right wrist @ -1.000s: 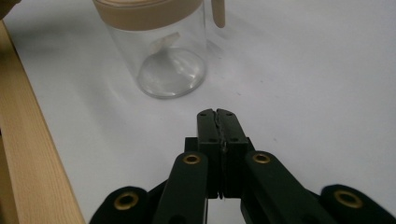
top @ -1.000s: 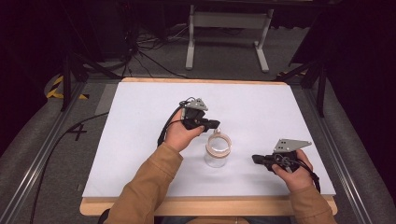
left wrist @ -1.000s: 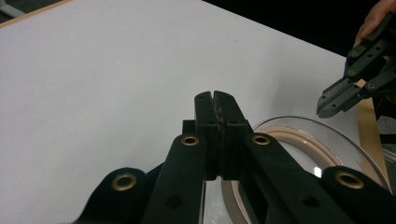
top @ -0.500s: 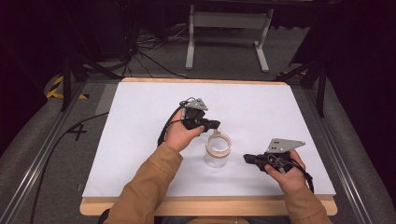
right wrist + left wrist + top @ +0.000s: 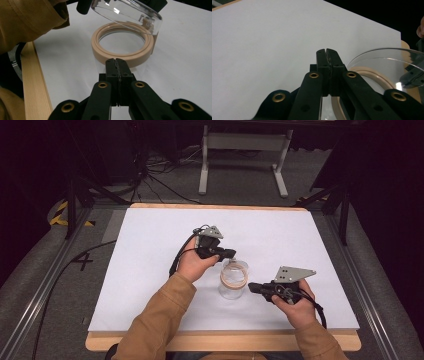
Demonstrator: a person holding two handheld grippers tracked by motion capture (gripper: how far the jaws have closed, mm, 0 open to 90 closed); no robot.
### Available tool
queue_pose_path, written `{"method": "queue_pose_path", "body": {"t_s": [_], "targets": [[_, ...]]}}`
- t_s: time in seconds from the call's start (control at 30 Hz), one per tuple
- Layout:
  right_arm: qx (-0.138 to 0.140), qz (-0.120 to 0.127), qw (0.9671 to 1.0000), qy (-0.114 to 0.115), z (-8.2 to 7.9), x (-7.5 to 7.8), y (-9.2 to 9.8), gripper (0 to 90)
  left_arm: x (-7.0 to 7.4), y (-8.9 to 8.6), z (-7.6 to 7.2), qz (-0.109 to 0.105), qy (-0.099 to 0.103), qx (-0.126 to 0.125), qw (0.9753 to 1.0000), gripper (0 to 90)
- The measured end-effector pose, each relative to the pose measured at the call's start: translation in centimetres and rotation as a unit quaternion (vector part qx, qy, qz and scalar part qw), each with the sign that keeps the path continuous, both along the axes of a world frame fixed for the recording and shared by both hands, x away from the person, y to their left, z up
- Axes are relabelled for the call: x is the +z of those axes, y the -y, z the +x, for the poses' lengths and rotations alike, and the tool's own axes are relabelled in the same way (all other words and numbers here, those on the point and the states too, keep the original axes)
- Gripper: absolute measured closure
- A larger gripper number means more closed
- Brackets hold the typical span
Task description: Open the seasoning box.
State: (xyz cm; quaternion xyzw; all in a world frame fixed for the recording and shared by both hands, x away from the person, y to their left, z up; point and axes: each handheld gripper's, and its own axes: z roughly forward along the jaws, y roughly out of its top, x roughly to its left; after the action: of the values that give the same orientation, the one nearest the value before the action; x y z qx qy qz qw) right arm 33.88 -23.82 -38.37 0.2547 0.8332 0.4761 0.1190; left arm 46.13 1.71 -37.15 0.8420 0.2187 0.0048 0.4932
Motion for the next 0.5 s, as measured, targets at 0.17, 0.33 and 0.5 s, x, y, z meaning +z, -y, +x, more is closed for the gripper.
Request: {"method": "queue_pose_path", "body": {"t_s": [0.17, 0.33, 0.5], "targets": [[-0.007, 0.004, 0.9999, 0.011, 0.35, 0.22, -0.56, 90.0, -0.03, 0.01, 0.02, -0.001, -0.001, 0.000, 1.0000, 89.7], [-0.015, 0.013, 0.9997, 0.017, 0.46, 0.24, -0.56, 90.0, 0.03, -0.06, -0.02, -0.012, -0.004, 0.001, 0.9999, 89.7], [-0.014, 0.017, 0.9996, 0.017, 0.50, 0.25, -0.54, 90.0, 0.12, -0.18, -0.11, -0.005, 0.001, 0.007, 1.0000, 89.6]]}}
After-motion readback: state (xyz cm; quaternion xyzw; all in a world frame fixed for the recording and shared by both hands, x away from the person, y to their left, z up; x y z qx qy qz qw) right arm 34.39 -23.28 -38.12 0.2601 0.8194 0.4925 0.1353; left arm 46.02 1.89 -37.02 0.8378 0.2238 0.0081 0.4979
